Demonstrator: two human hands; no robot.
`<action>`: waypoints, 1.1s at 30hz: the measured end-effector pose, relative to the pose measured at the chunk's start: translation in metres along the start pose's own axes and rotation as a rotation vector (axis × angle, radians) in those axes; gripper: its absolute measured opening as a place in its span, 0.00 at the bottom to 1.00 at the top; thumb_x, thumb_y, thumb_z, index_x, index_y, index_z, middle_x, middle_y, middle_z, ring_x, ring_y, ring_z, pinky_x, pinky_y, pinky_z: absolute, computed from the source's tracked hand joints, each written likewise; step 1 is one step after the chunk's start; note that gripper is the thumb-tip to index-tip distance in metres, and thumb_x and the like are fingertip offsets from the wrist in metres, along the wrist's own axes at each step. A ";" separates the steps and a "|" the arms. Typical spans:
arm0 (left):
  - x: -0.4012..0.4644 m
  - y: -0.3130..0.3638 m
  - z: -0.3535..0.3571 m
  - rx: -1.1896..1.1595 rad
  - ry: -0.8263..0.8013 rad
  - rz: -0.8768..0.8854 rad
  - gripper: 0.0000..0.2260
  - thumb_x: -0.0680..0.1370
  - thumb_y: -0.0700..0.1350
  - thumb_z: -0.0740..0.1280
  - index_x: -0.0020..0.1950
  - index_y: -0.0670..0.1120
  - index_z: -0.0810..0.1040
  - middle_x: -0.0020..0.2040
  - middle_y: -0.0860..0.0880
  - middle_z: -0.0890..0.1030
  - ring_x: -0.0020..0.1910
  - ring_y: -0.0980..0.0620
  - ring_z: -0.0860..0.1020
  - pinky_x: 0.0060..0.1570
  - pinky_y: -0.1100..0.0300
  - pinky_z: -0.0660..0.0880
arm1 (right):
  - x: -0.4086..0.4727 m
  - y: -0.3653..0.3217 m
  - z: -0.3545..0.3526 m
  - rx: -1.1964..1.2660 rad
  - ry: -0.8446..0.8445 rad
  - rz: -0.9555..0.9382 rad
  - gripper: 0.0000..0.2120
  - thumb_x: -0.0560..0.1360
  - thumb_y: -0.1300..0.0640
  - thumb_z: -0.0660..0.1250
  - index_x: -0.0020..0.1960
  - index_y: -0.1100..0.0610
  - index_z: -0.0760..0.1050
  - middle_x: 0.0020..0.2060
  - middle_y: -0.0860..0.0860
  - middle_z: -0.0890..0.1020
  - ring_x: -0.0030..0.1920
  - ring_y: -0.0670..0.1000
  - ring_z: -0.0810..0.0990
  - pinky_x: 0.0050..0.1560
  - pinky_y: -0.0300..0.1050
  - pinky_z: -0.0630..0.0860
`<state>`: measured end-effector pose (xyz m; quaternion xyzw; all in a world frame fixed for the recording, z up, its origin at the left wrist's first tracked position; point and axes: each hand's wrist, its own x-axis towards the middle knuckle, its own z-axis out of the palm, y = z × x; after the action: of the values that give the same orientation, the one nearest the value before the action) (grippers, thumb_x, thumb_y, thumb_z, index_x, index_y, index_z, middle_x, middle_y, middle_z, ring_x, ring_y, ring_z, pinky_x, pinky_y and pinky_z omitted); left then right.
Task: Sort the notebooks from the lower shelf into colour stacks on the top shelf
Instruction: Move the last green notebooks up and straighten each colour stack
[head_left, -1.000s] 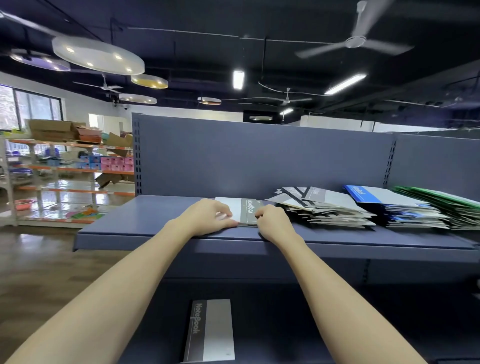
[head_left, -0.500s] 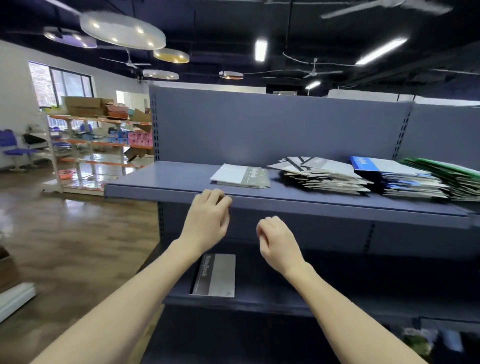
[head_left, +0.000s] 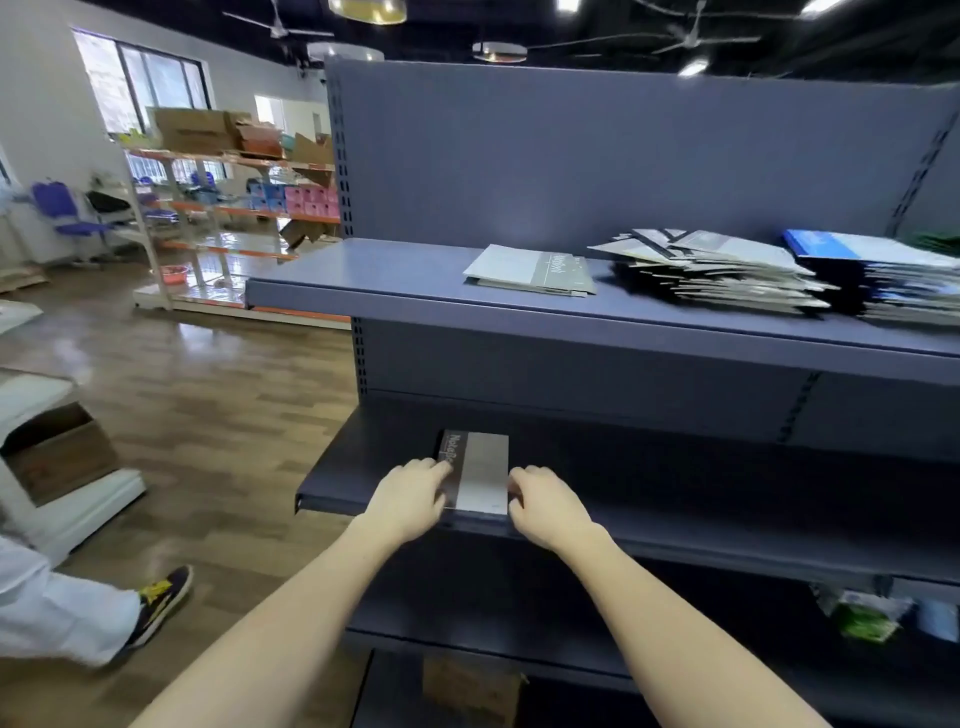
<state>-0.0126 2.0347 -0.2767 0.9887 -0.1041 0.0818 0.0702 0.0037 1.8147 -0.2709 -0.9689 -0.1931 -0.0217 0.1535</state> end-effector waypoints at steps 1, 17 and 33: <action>0.003 -0.001 0.005 -0.012 -0.017 -0.008 0.17 0.80 0.46 0.61 0.69 0.47 0.71 0.60 0.47 0.76 0.60 0.44 0.74 0.56 0.53 0.70 | 0.003 -0.002 0.006 0.006 -0.024 0.009 0.14 0.77 0.58 0.59 0.62 0.57 0.74 0.56 0.53 0.77 0.58 0.56 0.74 0.57 0.50 0.74; 0.053 -0.017 0.067 0.081 -0.131 0.136 0.15 0.76 0.56 0.68 0.58 0.49 0.77 0.60 0.49 0.77 0.59 0.46 0.73 0.53 0.54 0.70 | 0.028 0.003 0.079 -0.207 -0.067 0.080 0.24 0.75 0.59 0.64 0.72 0.58 0.69 0.66 0.55 0.72 0.66 0.60 0.70 0.67 0.52 0.64; 0.038 0.117 0.019 0.294 0.070 0.504 0.08 0.67 0.42 0.76 0.36 0.50 0.77 0.34 0.53 0.76 0.37 0.49 0.77 0.34 0.58 0.66 | -0.045 0.059 0.005 -0.097 -0.033 0.225 0.16 0.83 0.54 0.56 0.67 0.59 0.69 0.59 0.59 0.75 0.58 0.61 0.75 0.56 0.52 0.73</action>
<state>0.0016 1.9112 -0.2740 0.9278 -0.3310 0.1448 -0.0930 -0.0153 1.7483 -0.2973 -0.9909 -0.0843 0.0026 0.1048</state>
